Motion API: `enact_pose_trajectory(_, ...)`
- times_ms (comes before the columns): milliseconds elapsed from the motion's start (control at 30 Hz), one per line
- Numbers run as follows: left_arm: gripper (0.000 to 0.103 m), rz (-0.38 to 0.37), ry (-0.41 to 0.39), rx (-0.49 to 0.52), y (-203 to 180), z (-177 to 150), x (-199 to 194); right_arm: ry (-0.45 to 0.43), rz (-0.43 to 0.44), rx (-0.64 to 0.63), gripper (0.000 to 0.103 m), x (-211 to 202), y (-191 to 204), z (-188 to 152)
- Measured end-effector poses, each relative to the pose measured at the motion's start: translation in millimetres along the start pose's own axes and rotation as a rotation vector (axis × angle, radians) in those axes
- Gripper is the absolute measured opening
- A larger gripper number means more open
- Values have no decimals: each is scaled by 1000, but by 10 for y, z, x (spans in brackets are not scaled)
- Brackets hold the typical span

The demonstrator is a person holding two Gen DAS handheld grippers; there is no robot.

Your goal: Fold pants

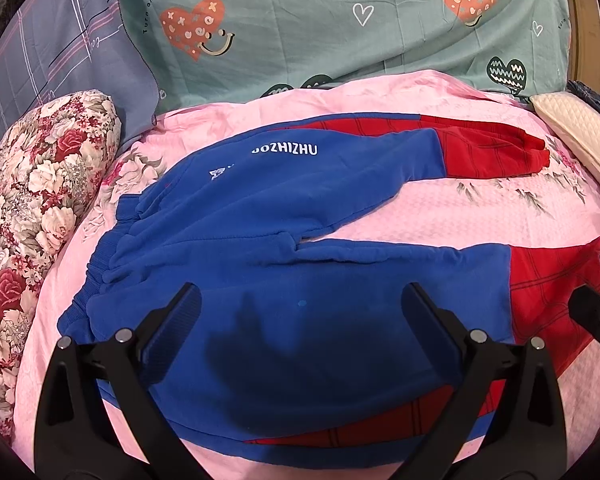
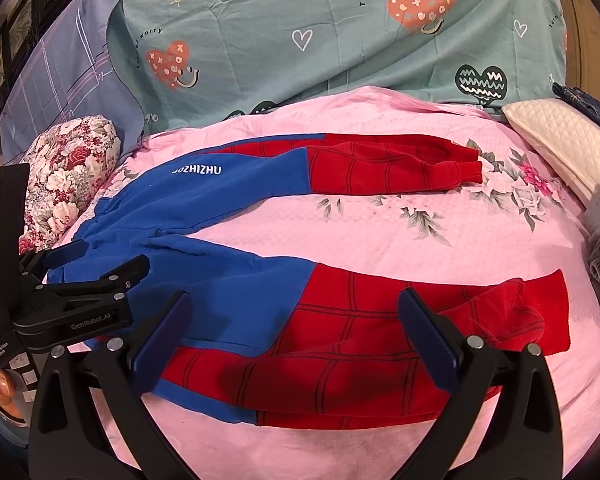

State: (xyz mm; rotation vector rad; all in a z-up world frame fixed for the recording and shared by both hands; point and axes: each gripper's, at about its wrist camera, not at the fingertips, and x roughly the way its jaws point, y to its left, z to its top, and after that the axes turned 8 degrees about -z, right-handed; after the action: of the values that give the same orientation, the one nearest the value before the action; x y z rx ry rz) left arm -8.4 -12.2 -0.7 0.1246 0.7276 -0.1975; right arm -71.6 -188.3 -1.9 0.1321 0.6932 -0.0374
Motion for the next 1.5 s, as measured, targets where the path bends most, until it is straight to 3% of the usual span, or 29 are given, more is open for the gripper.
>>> enact_pose_trajectory(400,101,7,-2,-31,50,-3,23,-24,-113,-6,102,-5,-26,13)
enact_pose_trajectory(1500,101,-2,34,-64,109,-11,94,-6,-118,-14,102,72,-27,-33)
